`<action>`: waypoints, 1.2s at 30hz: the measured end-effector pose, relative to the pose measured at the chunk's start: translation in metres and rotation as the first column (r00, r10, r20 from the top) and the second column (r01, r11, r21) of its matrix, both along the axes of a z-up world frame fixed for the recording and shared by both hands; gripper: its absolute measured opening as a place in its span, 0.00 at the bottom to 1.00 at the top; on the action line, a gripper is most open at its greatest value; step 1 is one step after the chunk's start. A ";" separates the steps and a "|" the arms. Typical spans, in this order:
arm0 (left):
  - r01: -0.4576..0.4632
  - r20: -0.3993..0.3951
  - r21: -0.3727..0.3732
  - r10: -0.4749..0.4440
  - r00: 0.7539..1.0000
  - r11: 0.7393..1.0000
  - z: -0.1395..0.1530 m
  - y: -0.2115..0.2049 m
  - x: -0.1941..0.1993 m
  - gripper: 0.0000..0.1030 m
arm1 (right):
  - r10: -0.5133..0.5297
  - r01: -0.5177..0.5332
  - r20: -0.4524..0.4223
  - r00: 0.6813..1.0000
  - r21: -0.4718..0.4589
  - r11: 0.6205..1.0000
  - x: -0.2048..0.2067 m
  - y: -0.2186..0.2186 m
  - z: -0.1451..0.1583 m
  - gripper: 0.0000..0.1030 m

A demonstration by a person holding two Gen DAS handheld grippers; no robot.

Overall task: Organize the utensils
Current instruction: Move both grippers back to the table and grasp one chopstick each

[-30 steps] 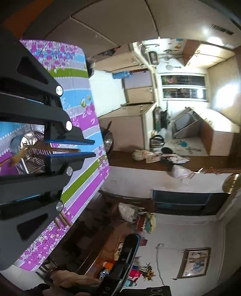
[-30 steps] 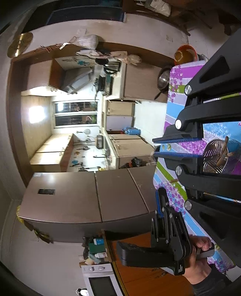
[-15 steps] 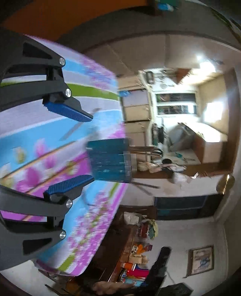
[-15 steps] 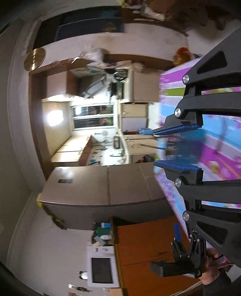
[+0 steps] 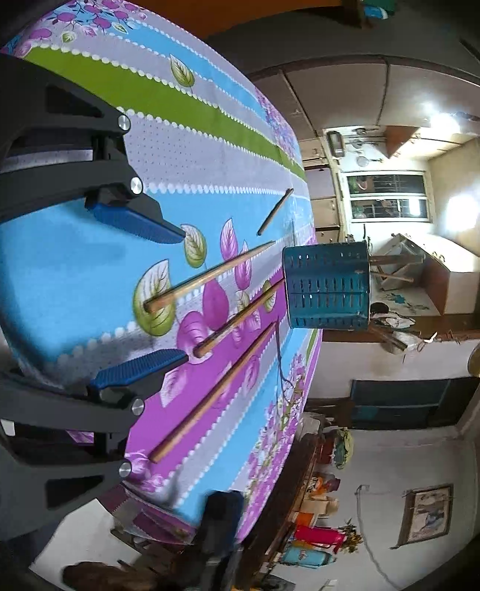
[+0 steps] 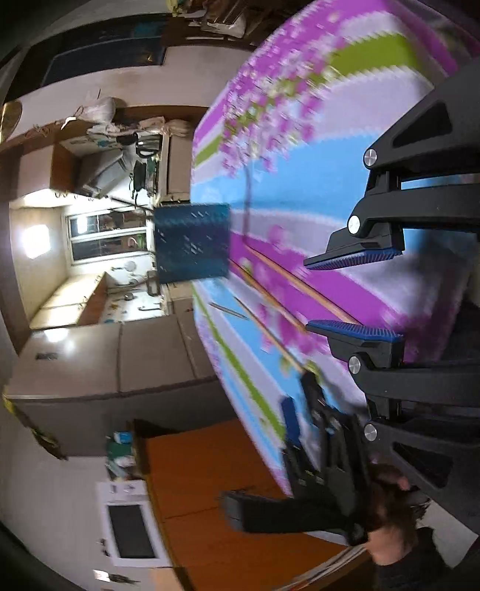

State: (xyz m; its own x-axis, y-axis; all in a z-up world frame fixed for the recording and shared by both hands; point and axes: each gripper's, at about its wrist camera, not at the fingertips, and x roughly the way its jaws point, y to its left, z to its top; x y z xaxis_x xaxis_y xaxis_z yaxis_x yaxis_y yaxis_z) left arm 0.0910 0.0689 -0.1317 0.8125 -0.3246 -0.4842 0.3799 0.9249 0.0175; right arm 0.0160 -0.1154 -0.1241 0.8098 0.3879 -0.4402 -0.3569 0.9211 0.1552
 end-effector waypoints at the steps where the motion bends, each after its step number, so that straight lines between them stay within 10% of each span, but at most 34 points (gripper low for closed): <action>1: 0.008 0.004 0.009 -0.008 1.000 1.000 -0.004 -0.003 -0.002 0.55 | -0.003 0.003 -0.009 1.000 -0.004 1.000 -0.001 0.007 -0.006 0.29; 36: -0.040 0.136 -0.059 0.048 0.990 0.997 -0.029 -0.009 -0.017 0.15 | -0.171 0.178 0.104 0.980 -0.068 0.982 0.013 0.022 -0.035 0.13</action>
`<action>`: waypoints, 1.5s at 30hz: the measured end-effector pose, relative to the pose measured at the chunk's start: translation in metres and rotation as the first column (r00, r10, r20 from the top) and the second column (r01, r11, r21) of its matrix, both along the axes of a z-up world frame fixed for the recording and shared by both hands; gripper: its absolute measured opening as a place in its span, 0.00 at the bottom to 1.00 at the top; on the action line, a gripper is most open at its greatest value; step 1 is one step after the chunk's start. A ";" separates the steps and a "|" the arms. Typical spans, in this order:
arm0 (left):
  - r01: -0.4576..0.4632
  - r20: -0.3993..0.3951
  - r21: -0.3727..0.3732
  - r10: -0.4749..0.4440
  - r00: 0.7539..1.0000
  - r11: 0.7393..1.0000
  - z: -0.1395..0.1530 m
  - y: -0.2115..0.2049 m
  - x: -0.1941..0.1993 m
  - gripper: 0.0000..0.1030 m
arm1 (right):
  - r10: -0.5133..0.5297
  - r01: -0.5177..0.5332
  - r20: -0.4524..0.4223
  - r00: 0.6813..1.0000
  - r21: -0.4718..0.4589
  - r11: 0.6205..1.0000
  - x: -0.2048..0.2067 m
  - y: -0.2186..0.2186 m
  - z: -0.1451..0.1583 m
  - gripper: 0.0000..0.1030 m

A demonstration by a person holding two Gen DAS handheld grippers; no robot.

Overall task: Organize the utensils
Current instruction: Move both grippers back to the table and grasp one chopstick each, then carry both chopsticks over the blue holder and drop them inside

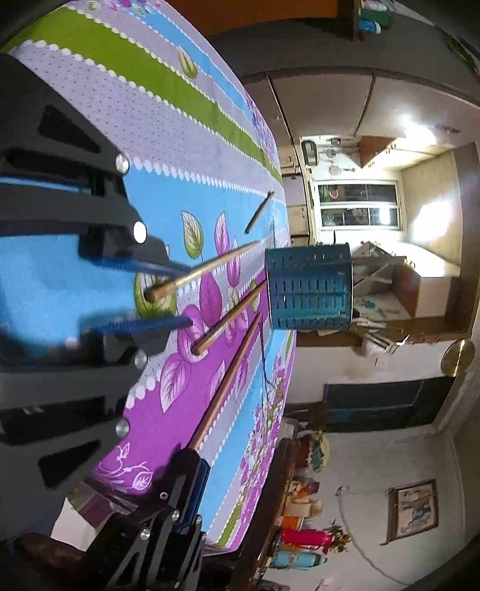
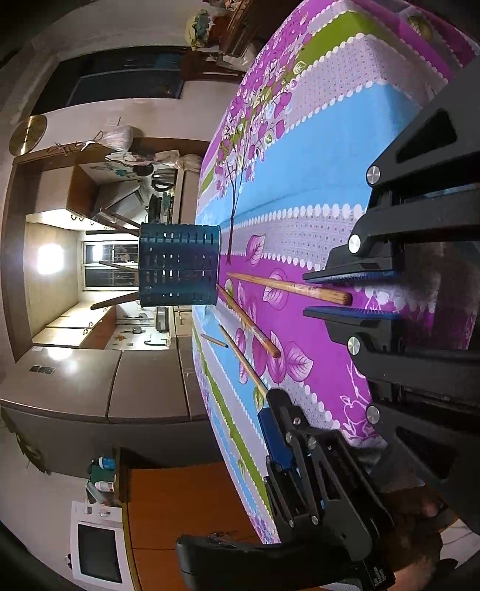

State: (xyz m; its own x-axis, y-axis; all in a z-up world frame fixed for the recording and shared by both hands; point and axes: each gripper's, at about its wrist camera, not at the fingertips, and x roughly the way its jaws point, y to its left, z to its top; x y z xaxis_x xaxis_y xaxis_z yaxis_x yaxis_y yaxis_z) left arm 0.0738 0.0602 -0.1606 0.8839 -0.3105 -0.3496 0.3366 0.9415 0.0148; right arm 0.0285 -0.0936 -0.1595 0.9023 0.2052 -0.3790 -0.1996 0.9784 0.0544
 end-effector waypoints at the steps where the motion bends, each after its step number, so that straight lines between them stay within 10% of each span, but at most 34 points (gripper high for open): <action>1: -0.004 0.000 -0.004 0.004 1.000 1.000 0.000 0.002 0.000 0.12 | -0.001 0.001 0.001 1.000 0.007 1.000 0.000 0.000 0.000 0.14; 15: -0.033 0.030 0.013 0.033 0.999 0.999 0.008 0.003 -0.008 0.05 | 0.000 0.000 0.000 1.000 0.051 0.999 -0.008 -0.011 0.007 0.07; 31: 0.042 0.247 -0.042 -0.030 0.969 0.998 0.126 0.010 -0.015 0.05 | 0.051 -0.047 0.255 0.965 -0.019 0.999 -0.033 -0.048 0.141 0.07; 45: 0.088 0.195 -0.083 -0.070 0.978 0.993 0.176 -0.002 0.055 0.05 | 0.140 -0.142 0.204 0.969 -0.006 0.990 0.049 -0.060 0.194 0.07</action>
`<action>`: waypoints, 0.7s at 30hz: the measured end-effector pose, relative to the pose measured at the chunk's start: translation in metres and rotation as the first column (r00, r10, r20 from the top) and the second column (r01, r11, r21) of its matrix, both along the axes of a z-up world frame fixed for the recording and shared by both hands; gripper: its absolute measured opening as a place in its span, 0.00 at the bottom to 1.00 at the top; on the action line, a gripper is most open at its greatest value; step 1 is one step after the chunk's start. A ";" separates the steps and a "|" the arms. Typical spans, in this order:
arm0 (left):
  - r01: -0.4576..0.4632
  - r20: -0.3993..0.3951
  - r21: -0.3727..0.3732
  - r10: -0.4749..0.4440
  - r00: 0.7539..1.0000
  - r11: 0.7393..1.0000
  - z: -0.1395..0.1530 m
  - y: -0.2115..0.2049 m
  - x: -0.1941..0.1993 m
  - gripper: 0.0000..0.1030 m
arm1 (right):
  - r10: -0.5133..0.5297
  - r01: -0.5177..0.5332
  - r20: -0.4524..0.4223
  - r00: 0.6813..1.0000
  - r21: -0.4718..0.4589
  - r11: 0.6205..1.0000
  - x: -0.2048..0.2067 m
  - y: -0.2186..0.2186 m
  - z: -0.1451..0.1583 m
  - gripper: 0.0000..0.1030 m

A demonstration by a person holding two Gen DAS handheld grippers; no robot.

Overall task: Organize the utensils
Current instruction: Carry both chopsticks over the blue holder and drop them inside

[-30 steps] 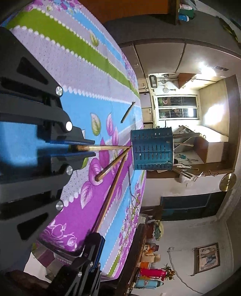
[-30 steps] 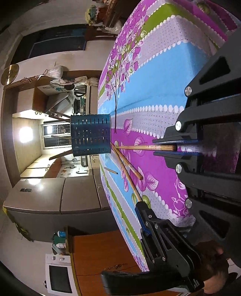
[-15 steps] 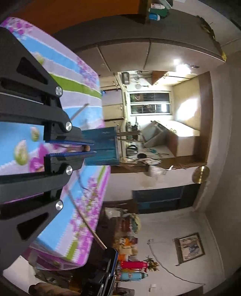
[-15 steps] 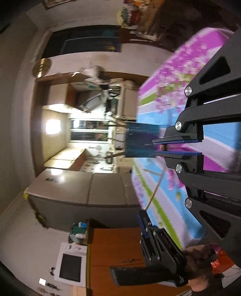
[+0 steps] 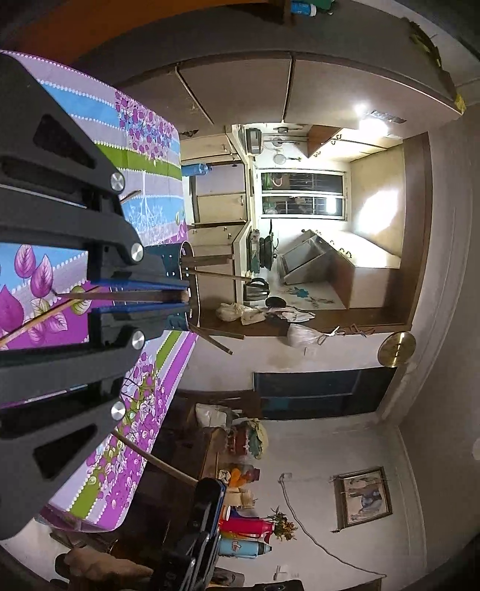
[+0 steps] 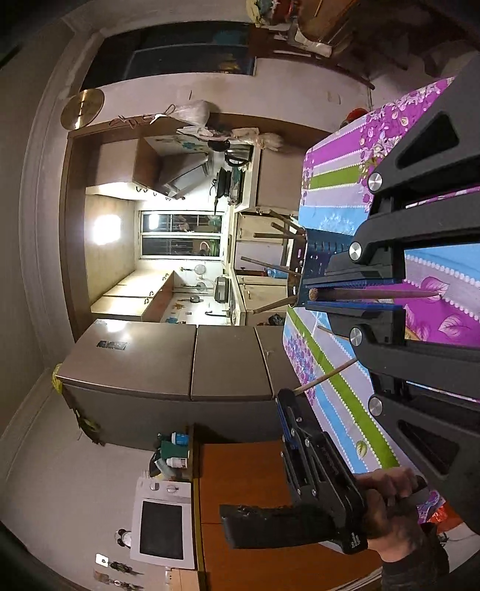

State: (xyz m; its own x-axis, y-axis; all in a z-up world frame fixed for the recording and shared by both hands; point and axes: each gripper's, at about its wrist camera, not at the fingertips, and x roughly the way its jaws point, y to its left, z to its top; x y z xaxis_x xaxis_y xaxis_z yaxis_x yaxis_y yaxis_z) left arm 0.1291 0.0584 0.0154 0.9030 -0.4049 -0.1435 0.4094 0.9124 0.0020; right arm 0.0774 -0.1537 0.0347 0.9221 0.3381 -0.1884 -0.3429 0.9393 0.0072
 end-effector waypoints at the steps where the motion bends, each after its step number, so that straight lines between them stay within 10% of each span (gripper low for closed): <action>1: -0.001 -0.002 0.002 0.001 1.000 1.000 0.001 0.000 0.001 0.05 | 0.002 -0.002 0.001 1.000 -0.001 1.000 0.002 0.000 0.001 0.07; 10: -0.002 0.011 0.009 0.002 1.000 1.000 0.037 0.003 0.007 0.05 | 0.015 -0.015 0.022 1.000 -0.003 1.000 0.010 -0.004 0.029 0.07; 21: -0.021 0.143 -0.036 0.026 0.989 0.999 0.157 0.022 0.034 0.05 | 0.047 -0.052 0.103 0.994 0.039 0.998 0.060 -0.016 0.134 0.07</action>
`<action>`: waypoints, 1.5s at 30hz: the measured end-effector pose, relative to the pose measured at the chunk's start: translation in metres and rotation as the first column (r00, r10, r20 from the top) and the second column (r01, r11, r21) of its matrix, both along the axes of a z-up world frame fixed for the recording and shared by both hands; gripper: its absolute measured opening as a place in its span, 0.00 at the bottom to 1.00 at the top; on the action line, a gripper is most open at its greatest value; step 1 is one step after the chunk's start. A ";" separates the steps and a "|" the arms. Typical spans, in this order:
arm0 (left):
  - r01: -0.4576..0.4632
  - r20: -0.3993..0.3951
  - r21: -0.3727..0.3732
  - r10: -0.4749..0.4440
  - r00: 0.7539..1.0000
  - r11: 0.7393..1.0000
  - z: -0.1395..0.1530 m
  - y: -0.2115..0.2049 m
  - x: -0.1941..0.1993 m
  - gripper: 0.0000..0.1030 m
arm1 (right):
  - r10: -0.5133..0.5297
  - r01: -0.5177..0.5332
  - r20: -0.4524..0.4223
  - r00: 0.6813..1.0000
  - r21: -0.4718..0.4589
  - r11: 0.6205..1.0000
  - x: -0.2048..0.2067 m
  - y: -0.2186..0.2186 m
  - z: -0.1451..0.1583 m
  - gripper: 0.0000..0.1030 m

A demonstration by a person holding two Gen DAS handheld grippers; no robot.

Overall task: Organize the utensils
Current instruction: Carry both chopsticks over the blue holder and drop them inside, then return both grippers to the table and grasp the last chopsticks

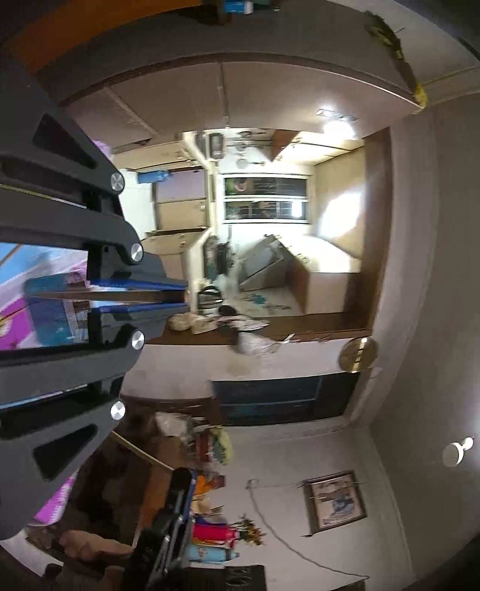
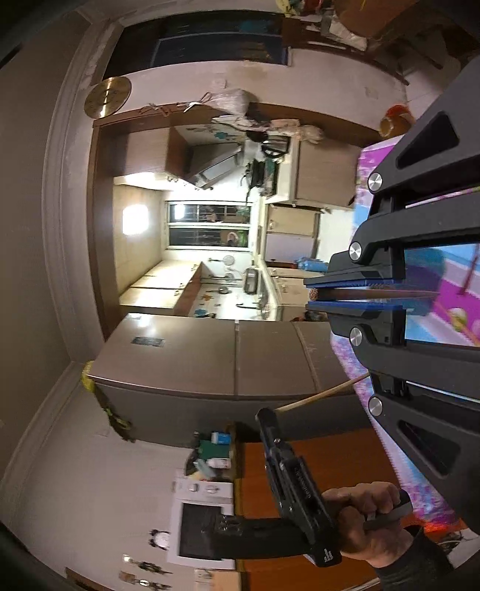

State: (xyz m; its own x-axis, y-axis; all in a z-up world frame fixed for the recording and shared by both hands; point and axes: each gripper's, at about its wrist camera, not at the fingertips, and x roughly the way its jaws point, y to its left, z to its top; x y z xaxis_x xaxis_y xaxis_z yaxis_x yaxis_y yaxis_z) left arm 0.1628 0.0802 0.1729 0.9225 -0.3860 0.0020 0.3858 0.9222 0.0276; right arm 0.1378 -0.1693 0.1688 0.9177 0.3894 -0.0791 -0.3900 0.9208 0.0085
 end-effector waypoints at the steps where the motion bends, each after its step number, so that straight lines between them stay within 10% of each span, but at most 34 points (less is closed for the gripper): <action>1: -0.005 0.012 -0.004 0.006 1.000 1.000 0.009 0.001 0.004 0.05 | -0.002 0.002 0.007 1.000 0.006 1.000 0.010 -0.001 0.013 0.07; 11: 0.009 0.026 -0.045 -0.007 1.000 0.999 0.051 -0.011 0.076 0.05 | -0.066 0.066 -0.010 0.998 -0.026 0.997 0.109 -0.002 0.066 0.07; 39: 0.149 -0.330 0.040 -0.128 0.935 0.988 -0.094 -0.035 0.225 0.06 | -0.024 0.017 -0.305 0.952 -0.025 1.000 0.242 0.005 -0.064 0.08; 45: 0.126 -0.319 0.019 -0.113 0.941 0.992 -0.090 -0.020 0.220 0.40 | -0.028 0.026 -0.264 0.964 -0.011 1.000 0.231 -0.001 -0.055 0.08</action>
State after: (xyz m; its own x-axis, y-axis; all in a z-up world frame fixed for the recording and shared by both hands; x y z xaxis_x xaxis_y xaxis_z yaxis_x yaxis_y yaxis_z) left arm 0.3825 0.0607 0.0831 0.8202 -0.4876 -0.2993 0.4879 0.8693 -0.0793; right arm 0.3683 -0.1706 0.1135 0.8742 0.3628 -0.3228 -0.3493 0.9315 0.1010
